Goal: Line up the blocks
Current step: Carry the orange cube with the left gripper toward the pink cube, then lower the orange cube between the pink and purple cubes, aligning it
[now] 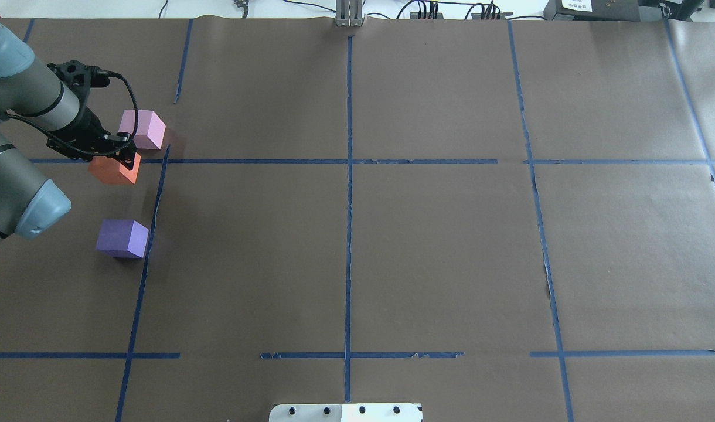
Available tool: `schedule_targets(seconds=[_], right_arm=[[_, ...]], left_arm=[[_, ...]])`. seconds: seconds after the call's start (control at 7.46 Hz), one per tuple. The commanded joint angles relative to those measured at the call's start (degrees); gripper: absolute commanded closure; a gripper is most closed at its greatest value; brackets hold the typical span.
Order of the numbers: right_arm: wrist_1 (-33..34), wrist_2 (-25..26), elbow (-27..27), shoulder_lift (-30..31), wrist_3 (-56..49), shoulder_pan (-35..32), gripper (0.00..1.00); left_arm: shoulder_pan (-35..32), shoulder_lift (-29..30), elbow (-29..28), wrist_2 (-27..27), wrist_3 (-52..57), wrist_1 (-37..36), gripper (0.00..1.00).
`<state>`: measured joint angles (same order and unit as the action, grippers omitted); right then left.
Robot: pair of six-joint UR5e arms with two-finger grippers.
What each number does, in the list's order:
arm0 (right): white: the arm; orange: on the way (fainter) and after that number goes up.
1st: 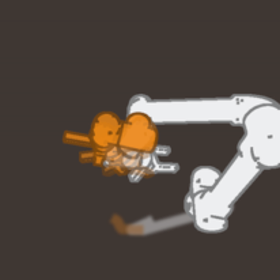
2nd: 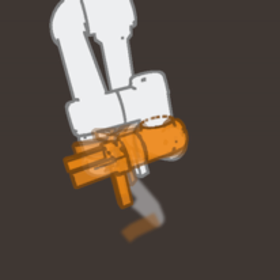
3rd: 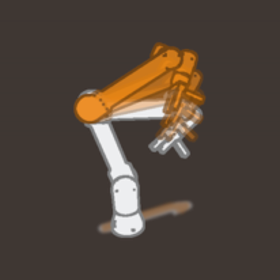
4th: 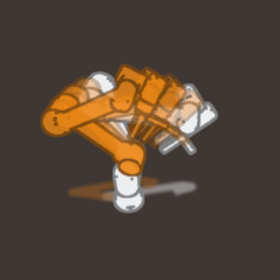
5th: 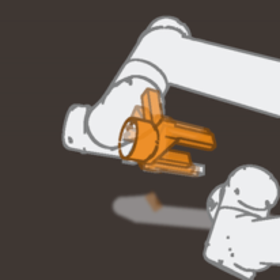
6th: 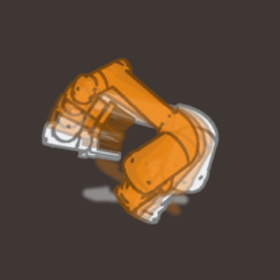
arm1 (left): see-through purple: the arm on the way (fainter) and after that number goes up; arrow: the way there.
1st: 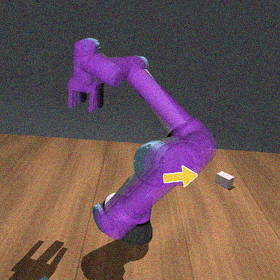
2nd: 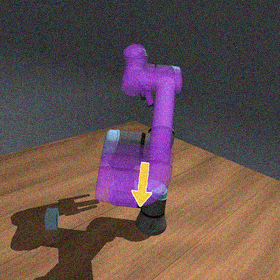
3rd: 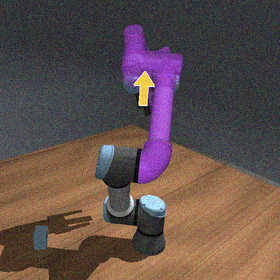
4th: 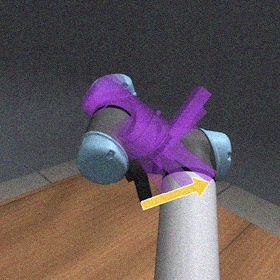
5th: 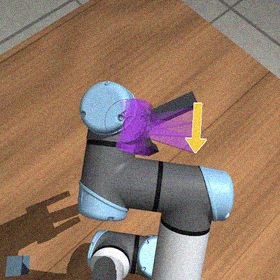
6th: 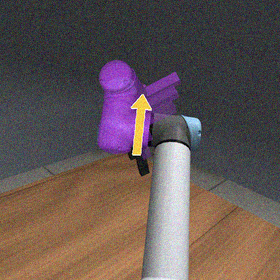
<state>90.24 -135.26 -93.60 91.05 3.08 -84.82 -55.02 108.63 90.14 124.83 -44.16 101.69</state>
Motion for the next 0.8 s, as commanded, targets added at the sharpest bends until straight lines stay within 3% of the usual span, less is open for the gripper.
schedule_targets(seconds=[0.0, 0.67], right_arm=[[0.0, 0.0, 0.0, 0.0, 0.0, 0.0, 0.0], [0.0, 0.0, 0.0, 0.0, 0.0, 0.0, 0.0]], left_arm=[[0.4, 1.1, -4.8, 1.4, -0.1, 3.2, 0.77], [1.8, 1.5, -5.2, 1.5, -0.6, 4.1, 0.75]])
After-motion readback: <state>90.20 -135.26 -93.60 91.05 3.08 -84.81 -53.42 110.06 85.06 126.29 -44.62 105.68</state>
